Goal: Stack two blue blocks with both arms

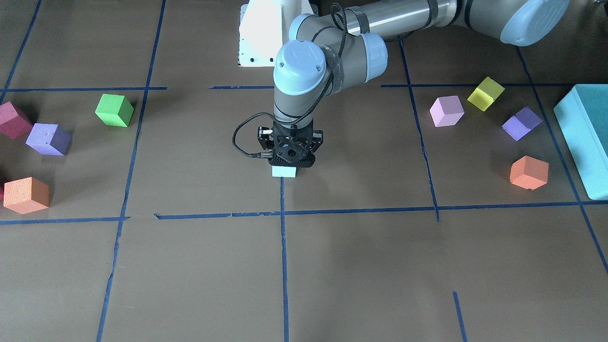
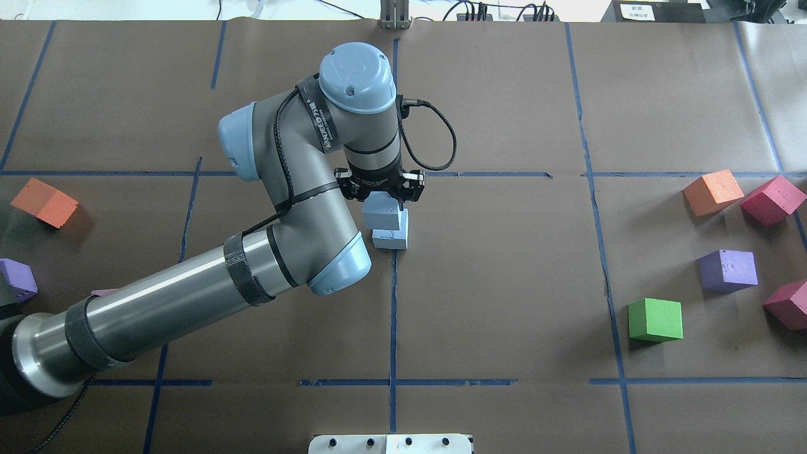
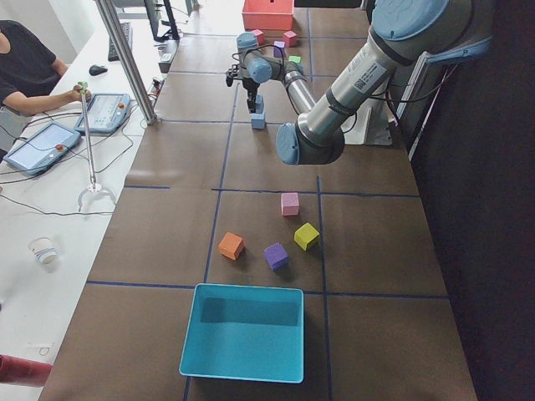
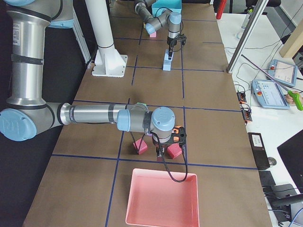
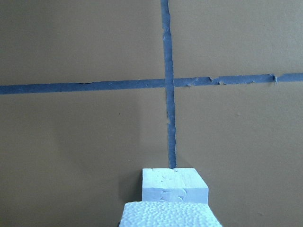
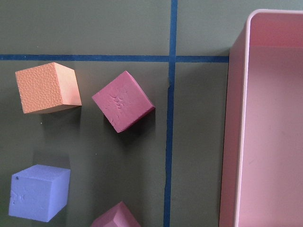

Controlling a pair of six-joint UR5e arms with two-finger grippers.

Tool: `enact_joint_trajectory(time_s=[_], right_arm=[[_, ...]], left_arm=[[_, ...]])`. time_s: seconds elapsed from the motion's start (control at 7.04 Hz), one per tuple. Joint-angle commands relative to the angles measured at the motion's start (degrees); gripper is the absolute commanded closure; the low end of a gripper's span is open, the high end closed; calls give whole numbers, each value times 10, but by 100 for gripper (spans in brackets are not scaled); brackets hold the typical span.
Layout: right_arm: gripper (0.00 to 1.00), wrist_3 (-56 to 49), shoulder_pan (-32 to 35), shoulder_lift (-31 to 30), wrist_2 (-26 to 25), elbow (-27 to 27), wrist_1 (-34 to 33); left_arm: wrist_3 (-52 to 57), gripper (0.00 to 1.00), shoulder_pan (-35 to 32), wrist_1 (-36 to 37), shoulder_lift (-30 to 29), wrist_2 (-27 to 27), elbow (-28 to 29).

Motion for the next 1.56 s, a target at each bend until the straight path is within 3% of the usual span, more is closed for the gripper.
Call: enact_joint_trajectory(time_s=[0.0,0.99,1.28,1.42], right_arm=[[0,0,0,2,0,-1,0],[0,2,0,6,0,0,1],[0,2,0,6,-1,-1,1],[0,1,0,6,-1,-1,1]], left_arm=[[1,99,7,-28,-3,1,21],[0,91,12,-22,0,15,22],[0,78,12,-21,0,15,21],[-3,49,12,-21,0,15,21]])
